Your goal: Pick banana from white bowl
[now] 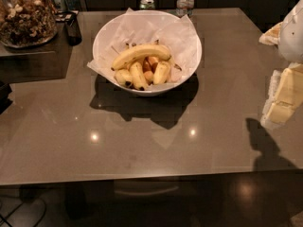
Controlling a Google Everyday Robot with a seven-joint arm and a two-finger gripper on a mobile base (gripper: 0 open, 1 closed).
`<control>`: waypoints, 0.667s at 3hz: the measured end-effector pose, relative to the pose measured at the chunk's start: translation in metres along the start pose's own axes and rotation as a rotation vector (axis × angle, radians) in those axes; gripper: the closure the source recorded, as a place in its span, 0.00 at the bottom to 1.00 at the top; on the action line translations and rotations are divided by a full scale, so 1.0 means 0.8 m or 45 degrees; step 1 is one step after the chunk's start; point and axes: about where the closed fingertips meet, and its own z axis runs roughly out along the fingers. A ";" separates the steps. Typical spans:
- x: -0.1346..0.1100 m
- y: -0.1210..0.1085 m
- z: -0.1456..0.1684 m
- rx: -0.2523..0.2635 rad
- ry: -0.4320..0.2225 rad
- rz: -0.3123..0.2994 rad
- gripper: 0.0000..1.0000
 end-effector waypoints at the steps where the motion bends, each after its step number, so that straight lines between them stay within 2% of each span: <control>1: 0.000 0.000 0.000 0.000 0.000 0.000 0.00; 2: -0.038 -0.019 -0.006 0.011 -0.109 -0.079 0.00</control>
Offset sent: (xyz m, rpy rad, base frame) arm 0.0458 0.0579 0.0331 0.1497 -0.0811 0.1962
